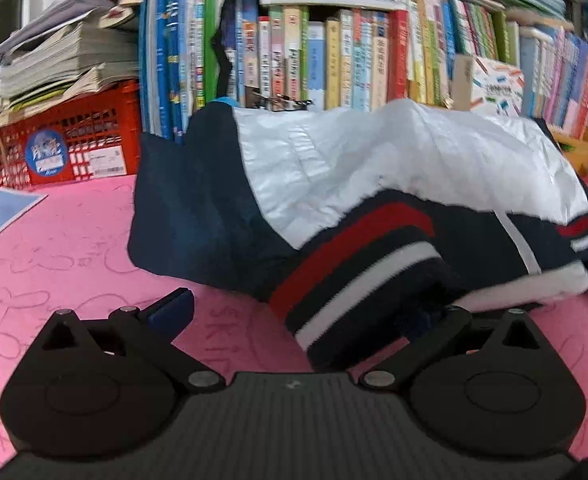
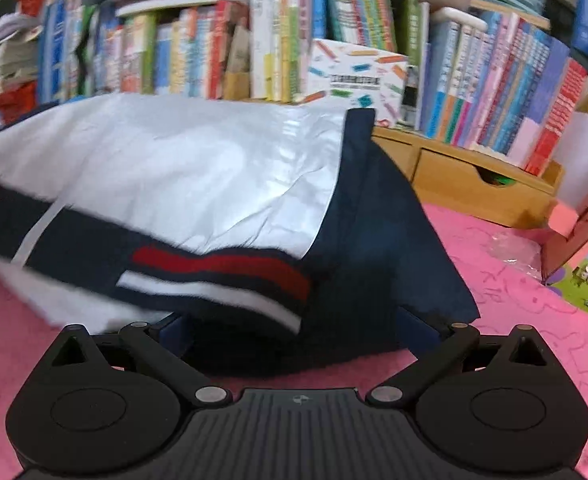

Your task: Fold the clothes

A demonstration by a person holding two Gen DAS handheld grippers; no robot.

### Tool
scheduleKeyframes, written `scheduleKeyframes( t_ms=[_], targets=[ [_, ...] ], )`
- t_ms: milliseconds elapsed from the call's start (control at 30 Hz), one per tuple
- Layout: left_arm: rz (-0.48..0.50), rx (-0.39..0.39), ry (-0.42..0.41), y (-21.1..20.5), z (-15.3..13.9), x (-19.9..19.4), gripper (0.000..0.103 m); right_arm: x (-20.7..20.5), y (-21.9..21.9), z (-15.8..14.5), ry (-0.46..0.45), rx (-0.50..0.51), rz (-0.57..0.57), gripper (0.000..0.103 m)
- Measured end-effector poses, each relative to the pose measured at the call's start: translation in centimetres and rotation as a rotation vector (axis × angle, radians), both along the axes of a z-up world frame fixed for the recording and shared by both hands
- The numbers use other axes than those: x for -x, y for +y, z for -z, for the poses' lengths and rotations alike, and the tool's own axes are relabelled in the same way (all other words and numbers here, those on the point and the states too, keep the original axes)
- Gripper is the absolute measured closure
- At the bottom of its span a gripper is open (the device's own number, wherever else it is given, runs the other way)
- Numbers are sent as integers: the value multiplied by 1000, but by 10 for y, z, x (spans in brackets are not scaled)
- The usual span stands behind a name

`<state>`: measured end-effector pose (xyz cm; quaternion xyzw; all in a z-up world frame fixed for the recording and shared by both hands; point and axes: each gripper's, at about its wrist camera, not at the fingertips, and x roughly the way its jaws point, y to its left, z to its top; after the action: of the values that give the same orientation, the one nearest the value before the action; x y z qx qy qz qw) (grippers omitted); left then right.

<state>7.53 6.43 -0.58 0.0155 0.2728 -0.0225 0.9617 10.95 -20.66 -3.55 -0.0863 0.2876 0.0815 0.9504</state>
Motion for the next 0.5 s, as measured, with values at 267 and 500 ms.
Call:
scheduleKeyframes(
  t_ms=[267,500],
  targets=[
    [-57,18,21,7,1,-6,0,-12,1,-4,-83,-145,50,3],
    [-112,53,28,15,0,-6,0,-25,30,-26,-137,-131,92,11]
  ],
)
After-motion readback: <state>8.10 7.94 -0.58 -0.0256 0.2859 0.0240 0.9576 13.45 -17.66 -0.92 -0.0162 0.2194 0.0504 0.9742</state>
